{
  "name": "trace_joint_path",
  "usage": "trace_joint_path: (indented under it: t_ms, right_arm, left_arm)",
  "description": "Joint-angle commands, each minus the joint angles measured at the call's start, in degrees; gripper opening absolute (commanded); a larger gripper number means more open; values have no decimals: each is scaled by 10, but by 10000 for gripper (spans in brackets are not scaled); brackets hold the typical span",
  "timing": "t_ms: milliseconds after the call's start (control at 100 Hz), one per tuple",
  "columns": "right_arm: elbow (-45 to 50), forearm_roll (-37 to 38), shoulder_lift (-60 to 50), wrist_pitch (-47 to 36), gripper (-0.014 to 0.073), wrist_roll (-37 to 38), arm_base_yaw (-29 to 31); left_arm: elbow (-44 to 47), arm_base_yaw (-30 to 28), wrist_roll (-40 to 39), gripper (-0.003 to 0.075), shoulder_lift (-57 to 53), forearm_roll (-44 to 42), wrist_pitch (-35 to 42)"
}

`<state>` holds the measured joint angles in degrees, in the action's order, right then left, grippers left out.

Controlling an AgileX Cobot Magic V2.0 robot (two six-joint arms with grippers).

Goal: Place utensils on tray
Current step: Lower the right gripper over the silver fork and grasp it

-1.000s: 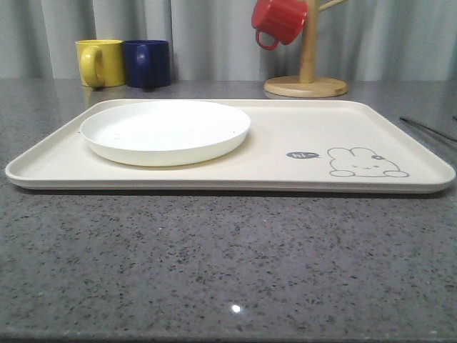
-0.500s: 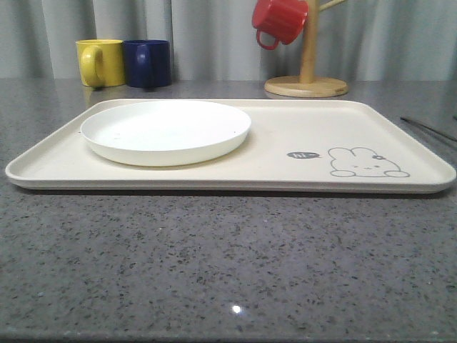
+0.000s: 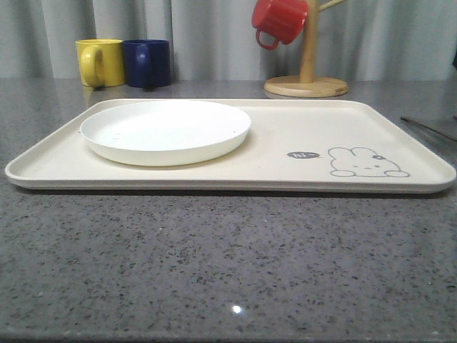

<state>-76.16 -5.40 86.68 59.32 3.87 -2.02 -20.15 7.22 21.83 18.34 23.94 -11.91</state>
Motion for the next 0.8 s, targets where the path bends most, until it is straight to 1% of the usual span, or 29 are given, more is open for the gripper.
trace_joint_path:
  t_ms: [0, 300, 690, 740, 790]
  right_arm:
    - [-35, -4, 11, -6, 377, -8, 0]
    - [-63, -4, 85, 18, 372, -16, 0]
    - [-64, -3, 125, 41, 372, -20, 0]
    - [-64, -3, 125, 42, 366, -20, 0]
    - [-64, -3, 125, 42, 334, -20, 0]
  left_arm:
    - [-15, 2, -2, -17, 3, 5, 47]
    - [-15, 2, -2, -17, 3, 5, 47]
    - [-15, 2, -2, -17, 3, 5, 47]
    - [-15, 2, -2, -17, 3, 5, 47]
    - [-15, 2, -2, -17, 3, 5, 47]
